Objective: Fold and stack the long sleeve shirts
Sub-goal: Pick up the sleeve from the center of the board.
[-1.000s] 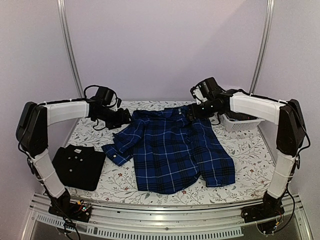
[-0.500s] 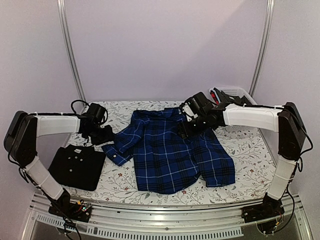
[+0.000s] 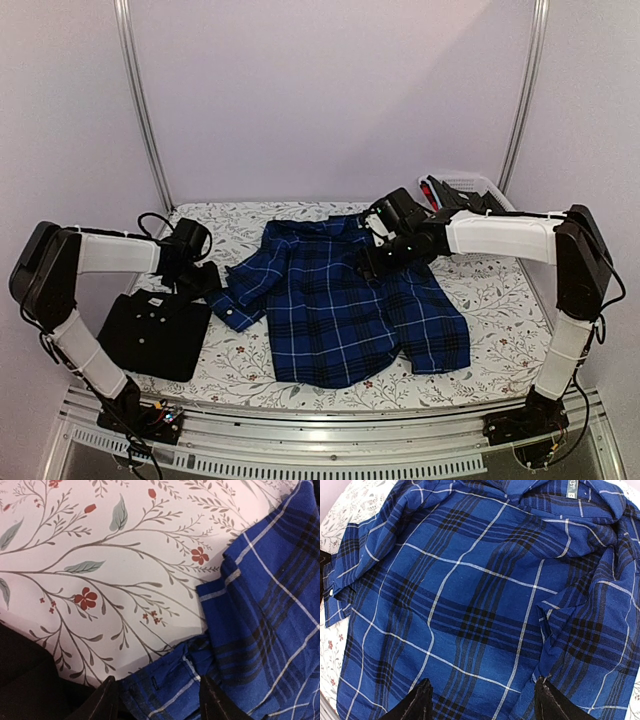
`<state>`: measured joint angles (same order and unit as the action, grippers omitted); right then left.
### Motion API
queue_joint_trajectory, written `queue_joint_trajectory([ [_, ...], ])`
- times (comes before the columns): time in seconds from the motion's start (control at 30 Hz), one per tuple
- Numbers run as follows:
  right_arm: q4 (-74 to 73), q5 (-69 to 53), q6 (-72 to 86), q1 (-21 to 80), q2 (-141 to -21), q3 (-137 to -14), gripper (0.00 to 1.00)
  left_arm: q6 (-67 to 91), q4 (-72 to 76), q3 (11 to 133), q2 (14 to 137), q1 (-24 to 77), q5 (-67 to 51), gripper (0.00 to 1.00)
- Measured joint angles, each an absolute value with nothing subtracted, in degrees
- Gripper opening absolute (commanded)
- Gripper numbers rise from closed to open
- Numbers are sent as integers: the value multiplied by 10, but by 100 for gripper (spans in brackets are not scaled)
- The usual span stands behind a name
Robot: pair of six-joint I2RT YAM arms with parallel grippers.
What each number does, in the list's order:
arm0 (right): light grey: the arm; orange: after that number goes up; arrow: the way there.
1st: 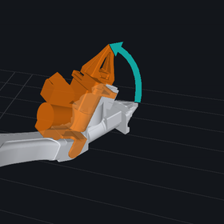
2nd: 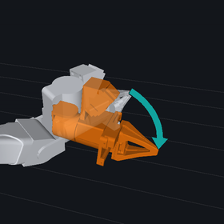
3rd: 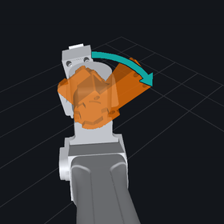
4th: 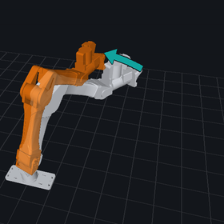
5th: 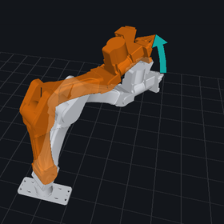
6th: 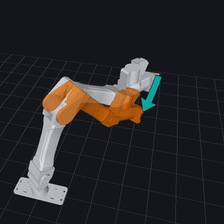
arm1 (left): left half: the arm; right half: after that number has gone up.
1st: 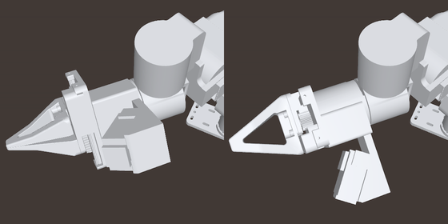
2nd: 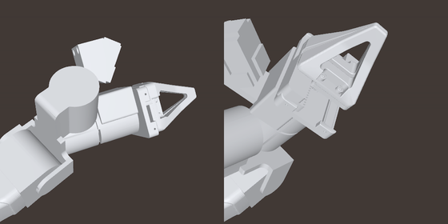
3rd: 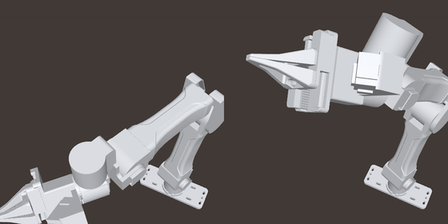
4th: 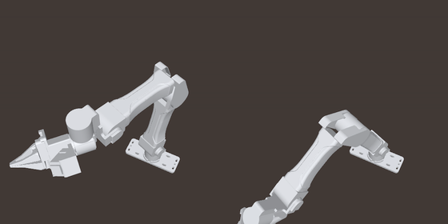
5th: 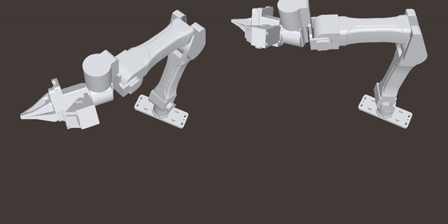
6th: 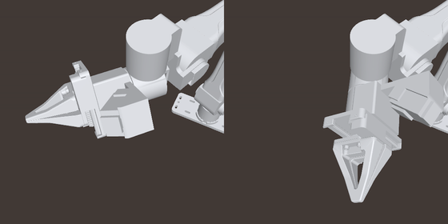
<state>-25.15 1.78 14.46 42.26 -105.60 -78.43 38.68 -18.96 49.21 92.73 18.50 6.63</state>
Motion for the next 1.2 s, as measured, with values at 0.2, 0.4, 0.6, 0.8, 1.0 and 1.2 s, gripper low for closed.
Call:
queue_joint_trajectory([
  [0.2,-245,12,145,423,-1056,-781,67,394,-182,489,939,181,55,55],
  [0.4,-242,11,145,423,-1056,-779,67,399,-183,486,939,181,58,62],
  [0.6,-236,9,146,424,-1056,-772,67,399,-182,483,939,181,57,53],
  [0.8,-225,-6,148,424,-1059,-772,66,399,-174,476,939,181,45,25],
  [1.0,-180,-11,161,424,-1070,-765,62,407,-160,474,939,181,27,0],
  [1.2,-29,-21,219,424,-1069,-668,62,406,-208,533,917,166,37,0],
])
